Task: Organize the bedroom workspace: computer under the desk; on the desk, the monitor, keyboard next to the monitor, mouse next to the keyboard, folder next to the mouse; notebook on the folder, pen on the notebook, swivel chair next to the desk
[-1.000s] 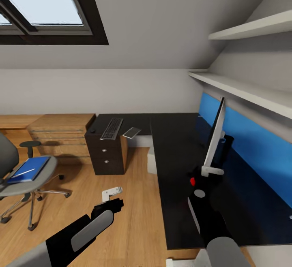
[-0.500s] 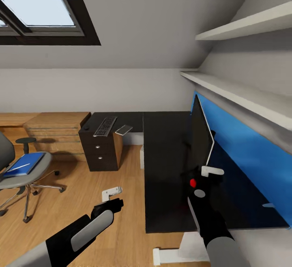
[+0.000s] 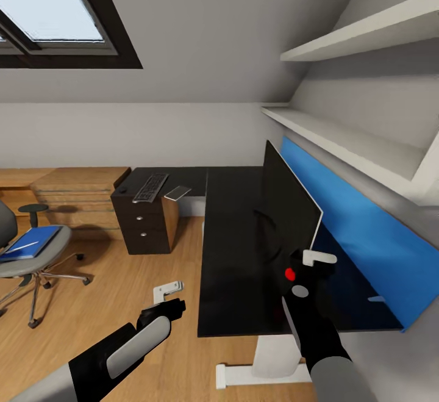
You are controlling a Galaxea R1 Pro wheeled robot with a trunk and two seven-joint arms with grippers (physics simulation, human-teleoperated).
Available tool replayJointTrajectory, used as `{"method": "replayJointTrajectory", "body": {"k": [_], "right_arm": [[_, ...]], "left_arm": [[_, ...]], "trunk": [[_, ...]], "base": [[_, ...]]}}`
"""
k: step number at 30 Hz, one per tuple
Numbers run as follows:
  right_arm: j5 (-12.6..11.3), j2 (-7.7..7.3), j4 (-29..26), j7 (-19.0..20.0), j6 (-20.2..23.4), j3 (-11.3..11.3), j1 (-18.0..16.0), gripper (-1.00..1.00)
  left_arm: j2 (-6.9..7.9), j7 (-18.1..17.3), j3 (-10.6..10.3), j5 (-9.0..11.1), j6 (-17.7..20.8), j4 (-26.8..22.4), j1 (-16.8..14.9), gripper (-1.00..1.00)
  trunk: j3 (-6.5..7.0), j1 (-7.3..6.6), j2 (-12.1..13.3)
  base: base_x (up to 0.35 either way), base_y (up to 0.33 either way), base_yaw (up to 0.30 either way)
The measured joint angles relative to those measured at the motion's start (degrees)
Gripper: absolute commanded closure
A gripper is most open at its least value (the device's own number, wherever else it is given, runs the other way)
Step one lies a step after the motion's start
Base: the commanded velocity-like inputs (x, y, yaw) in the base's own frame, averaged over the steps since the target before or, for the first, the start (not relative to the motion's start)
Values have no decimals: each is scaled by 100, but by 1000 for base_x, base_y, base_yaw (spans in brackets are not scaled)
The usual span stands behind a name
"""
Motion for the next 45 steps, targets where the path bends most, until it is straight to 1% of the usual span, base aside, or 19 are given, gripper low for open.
{"method": "replayJointTrajectory", "body": {"k": [7, 25, 29, 31, 34, 35, 37, 40, 41, 42, 45], "right_arm": [[1, -3, -8, -9, -32, -19, 0, -100], [1, 0, -9, -7, -33, 17, 0, -100], [1, 0, -9, -10, -32, 17, 0, -100], [2, 6, -16, -10, -45, 11, 0, -100], [2, 5, -22, -10, -42, 9, 0, -100], [2, 5, -26, -14, -40, 8, 0, -100], [2, 3, -27, -16, -40, 8, 0, -100], [3, 6, -27, -16, -40, 8, 0, -100], [2, 7, -24, -15, -36, 10, 0, -100], [2, 6, -24, -16, -35, 12, 0, -100], [2, 6, -24, -18, -35, 15, 0, -100]], "left_arm": [[0, -1, 0, 0, 0, -1, 0, -100], [0, -1, 0, 0, -2, -3, 0, -100], [15, 7, 7, -7, -33, -101, 0, -100], [40, 11, 8, -7, -90, -242, 0, -100], [66, 3, 1, -1, -258, -445, 0, -100], [223, -2, -288, 4, -649, -909, 0, -100], [423, -3, -551, 4, -939, -1280, 0, -100], [561, -5, -666, -4, -1140, -1505, 0, -100], [645, -4, -725, -11, -1285, -1624, 0, -100], [683, -1, -749, -13, -1347, -1673, 1, -100], [717, 2, -774, -16, -1411, -1722, 1, -100]], "trunk": [[0, 0, 0], [0, 0, 0], [0, 0, 0], [0, 0, 0], [0, 0, 0], [0, -1, -1], [0, 0, 0], [0, 0, 0], [0, 0, 0], [0, 0, 0], [0, 0, 0]], "base": [[-1, -5, 0], [0, 0, 0], [0, 0, 0], [0, 0, 0], [0, 0, 0], [0, 0, 0], [0, 0, 0], [0, 0, 0], [0, 0, 0], [0, 0, 0], [0, 0, 0]]}}
